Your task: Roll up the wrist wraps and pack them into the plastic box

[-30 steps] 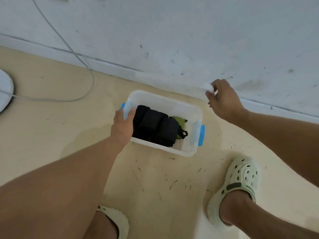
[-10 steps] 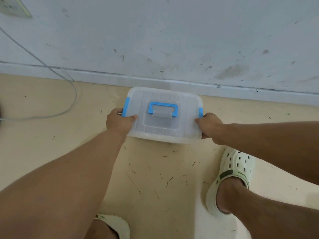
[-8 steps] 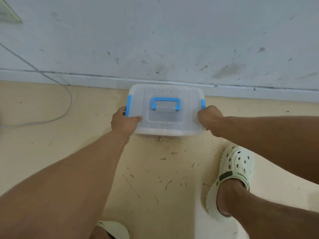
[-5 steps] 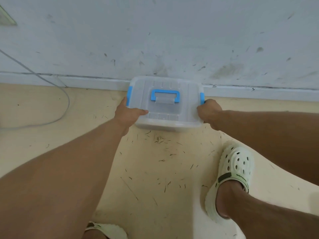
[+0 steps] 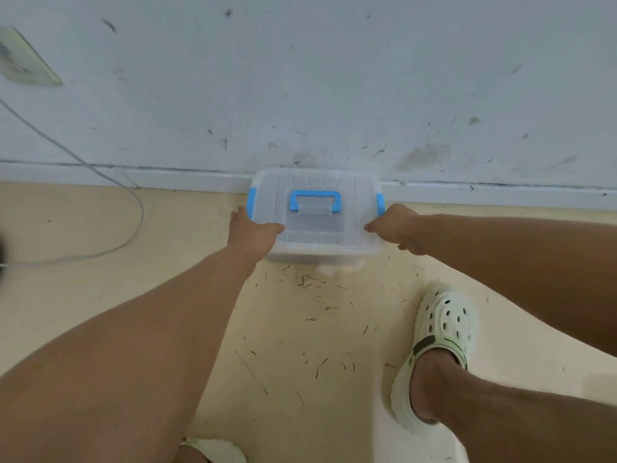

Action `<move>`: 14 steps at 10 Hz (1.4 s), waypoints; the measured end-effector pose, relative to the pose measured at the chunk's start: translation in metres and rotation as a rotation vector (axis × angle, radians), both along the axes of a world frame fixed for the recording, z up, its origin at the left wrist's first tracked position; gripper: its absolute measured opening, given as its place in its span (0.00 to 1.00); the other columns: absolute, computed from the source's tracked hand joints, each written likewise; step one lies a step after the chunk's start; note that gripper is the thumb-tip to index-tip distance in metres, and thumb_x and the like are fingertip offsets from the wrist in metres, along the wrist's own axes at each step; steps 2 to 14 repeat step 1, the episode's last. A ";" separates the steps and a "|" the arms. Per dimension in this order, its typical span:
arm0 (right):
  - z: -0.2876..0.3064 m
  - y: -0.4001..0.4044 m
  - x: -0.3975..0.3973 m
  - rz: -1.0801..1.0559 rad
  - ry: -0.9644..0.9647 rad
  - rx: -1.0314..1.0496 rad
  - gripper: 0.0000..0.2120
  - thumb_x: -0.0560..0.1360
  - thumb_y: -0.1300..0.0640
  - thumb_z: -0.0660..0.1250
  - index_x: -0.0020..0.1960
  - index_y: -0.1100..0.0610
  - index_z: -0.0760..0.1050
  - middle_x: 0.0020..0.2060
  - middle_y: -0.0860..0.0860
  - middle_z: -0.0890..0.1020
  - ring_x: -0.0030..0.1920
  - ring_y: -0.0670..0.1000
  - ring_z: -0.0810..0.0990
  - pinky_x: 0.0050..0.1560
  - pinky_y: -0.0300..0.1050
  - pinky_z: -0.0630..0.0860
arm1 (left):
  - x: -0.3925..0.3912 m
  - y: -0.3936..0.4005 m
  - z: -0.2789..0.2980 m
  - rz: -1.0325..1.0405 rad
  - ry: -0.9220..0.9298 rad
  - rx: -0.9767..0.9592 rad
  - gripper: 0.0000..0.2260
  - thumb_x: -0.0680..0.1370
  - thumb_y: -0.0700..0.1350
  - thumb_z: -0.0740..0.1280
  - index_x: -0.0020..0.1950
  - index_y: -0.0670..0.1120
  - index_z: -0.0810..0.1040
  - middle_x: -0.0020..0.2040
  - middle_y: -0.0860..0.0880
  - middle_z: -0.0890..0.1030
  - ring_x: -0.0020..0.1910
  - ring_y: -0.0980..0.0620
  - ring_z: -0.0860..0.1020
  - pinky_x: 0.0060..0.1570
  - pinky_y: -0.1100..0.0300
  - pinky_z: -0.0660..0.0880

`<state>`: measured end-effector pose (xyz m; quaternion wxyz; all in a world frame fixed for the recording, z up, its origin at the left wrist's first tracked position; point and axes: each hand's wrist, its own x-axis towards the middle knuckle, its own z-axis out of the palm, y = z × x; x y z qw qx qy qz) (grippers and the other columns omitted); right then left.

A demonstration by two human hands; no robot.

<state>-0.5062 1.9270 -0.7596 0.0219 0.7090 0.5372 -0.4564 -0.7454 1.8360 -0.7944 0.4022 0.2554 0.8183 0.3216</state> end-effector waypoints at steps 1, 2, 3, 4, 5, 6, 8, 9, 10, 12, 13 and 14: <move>0.049 -0.003 0.005 0.100 0.032 0.148 0.27 0.81 0.53 0.69 0.76 0.58 0.66 0.64 0.54 0.75 0.63 0.57 0.75 0.61 0.48 0.73 | -0.004 0.000 0.038 -0.022 0.080 0.032 0.43 0.79 0.46 0.73 0.85 0.46 0.49 0.84 0.46 0.55 0.81 0.43 0.61 0.78 0.47 0.63; 0.049 -0.003 0.005 0.100 0.032 0.148 0.27 0.81 0.53 0.69 0.76 0.58 0.66 0.64 0.54 0.75 0.63 0.57 0.75 0.61 0.48 0.73 | -0.004 0.000 0.038 -0.022 0.080 0.032 0.43 0.79 0.46 0.73 0.85 0.46 0.49 0.84 0.46 0.55 0.81 0.43 0.61 0.78 0.47 0.63; 0.049 -0.003 0.005 0.100 0.032 0.148 0.27 0.81 0.53 0.69 0.76 0.58 0.66 0.64 0.54 0.75 0.63 0.57 0.75 0.61 0.48 0.73 | -0.004 0.000 0.038 -0.022 0.080 0.032 0.43 0.79 0.46 0.73 0.85 0.46 0.49 0.84 0.46 0.55 0.81 0.43 0.61 0.78 0.47 0.63; 0.049 -0.003 0.005 0.100 0.032 0.148 0.27 0.81 0.53 0.69 0.76 0.58 0.66 0.64 0.54 0.75 0.63 0.57 0.75 0.61 0.48 0.73 | -0.004 0.000 0.038 -0.022 0.080 0.032 0.43 0.79 0.46 0.73 0.85 0.46 0.49 0.84 0.46 0.55 0.81 0.43 0.61 0.78 0.47 0.63; 0.049 -0.003 0.005 0.100 0.032 0.148 0.27 0.81 0.53 0.69 0.76 0.58 0.66 0.64 0.54 0.75 0.63 0.57 0.75 0.61 0.48 0.73 | -0.004 0.000 0.038 -0.022 0.080 0.032 0.43 0.79 0.46 0.73 0.85 0.46 0.49 0.84 0.46 0.55 0.81 0.43 0.61 0.78 0.47 0.63; 0.049 -0.003 0.005 0.100 0.032 0.148 0.27 0.81 0.53 0.69 0.76 0.58 0.66 0.64 0.54 0.75 0.63 0.57 0.75 0.61 0.48 0.73 | -0.004 0.000 0.038 -0.022 0.080 0.032 0.43 0.79 0.46 0.73 0.85 0.46 0.49 0.84 0.46 0.55 0.81 0.43 0.61 0.78 0.47 0.63; 0.049 -0.003 0.005 0.100 0.032 0.148 0.27 0.81 0.53 0.69 0.76 0.58 0.66 0.64 0.54 0.75 0.63 0.57 0.75 0.61 0.48 0.73 | -0.004 0.000 0.038 -0.022 0.080 0.032 0.43 0.79 0.46 0.73 0.85 0.46 0.49 0.84 0.46 0.55 0.81 0.43 0.61 0.78 0.47 0.63; 0.049 -0.003 0.005 0.100 0.032 0.148 0.27 0.81 0.53 0.69 0.76 0.58 0.66 0.64 0.54 0.75 0.63 0.57 0.75 0.61 0.48 0.73 | -0.004 0.000 0.038 -0.022 0.080 0.032 0.43 0.79 0.46 0.73 0.85 0.46 0.49 0.84 0.46 0.55 0.81 0.43 0.61 0.78 0.47 0.63; 0.049 -0.003 0.005 0.100 0.032 0.148 0.27 0.81 0.53 0.69 0.76 0.58 0.66 0.64 0.54 0.75 0.63 0.57 0.75 0.61 0.48 0.73 | -0.004 0.000 0.038 -0.022 0.080 0.032 0.43 0.79 0.46 0.73 0.85 0.46 0.49 0.84 0.46 0.55 0.81 0.43 0.61 0.78 0.47 0.63; 0.049 -0.003 0.005 0.100 0.032 0.148 0.27 0.81 0.53 0.69 0.76 0.58 0.66 0.64 0.54 0.75 0.63 0.57 0.75 0.61 0.48 0.73 | -0.004 0.000 0.038 -0.022 0.080 0.032 0.43 0.79 0.46 0.73 0.85 0.46 0.49 0.84 0.46 0.55 0.81 0.43 0.61 0.78 0.47 0.63; 0.049 -0.003 0.005 0.100 0.032 0.148 0.27 0.81 0.53 0.69 0.76 0.58 0.66 0.64 0.54 0.75 0.63 0.57 0.75 0.61 0.48 0.73 | -0.004 0.000 0.038 -0.022 0.080 0.032 0.43 0.79 0.46 0.73 0.85 0.46 0.49 0.84 0.46 0.55 0.81 0.43 0.61 0.78 0.47 0.63; 0.049 -0.003 0.005 0.100 0.032 0.148 0.27 0.81 0.53 0.69 0.76 0.58 0.66 0.64 0.54 0.75 0.63 0.57 0.75 0.61 0.48 0.73 | -0.004 0.000 0.038 -0.022 0.080 0.032 0.43 0.79 0.46 0.73 0.85 0.46 0.49 0.84 0.46 0.55 0.81 0.43 0.61 0.78 0.47 0.63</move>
